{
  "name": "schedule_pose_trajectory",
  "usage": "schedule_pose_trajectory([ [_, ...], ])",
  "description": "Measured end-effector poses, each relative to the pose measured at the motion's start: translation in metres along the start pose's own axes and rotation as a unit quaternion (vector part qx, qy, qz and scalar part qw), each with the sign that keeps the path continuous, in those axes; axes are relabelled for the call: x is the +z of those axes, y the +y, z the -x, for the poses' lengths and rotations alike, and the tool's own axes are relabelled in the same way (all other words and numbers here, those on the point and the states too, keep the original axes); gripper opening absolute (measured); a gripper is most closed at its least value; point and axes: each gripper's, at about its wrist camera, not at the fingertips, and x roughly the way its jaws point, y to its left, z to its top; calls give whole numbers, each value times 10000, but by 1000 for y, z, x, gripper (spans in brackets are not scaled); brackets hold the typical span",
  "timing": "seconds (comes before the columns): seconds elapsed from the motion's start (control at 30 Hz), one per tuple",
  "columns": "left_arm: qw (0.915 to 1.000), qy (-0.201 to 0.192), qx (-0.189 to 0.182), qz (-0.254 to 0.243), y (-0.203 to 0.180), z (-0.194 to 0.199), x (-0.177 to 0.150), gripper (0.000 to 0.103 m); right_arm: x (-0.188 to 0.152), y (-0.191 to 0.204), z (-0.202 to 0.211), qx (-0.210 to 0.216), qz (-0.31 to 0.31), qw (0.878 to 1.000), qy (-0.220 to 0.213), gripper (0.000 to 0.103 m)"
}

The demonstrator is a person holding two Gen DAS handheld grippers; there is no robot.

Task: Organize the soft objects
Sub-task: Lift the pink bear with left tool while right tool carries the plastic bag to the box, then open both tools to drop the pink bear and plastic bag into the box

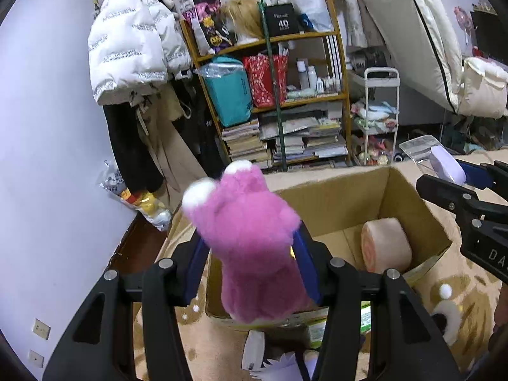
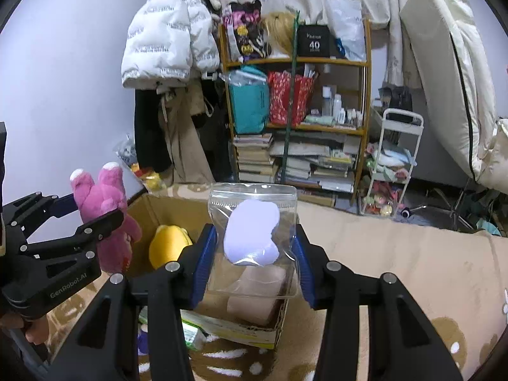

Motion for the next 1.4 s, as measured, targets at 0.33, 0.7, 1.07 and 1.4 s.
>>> schedule_pose_trajectory([
  [0.33,9969,418,-442,493,12,-20,-5,51,-9,-1,-19,89,6,9995,291,50],
  [0.7,9958,619,-334,586,16,-25,-9,64,-10,-2,-17,142,-49,9993,355,65],
  [1.07,9959,671,-190,572,21,-12,-11,89,-13,-8,-5,75,-276,9990,347,93],
  [1.4,9949,692,-165,711,29,15,-19,93,-19,-12,14,-21,-367,9987,363,102],
])
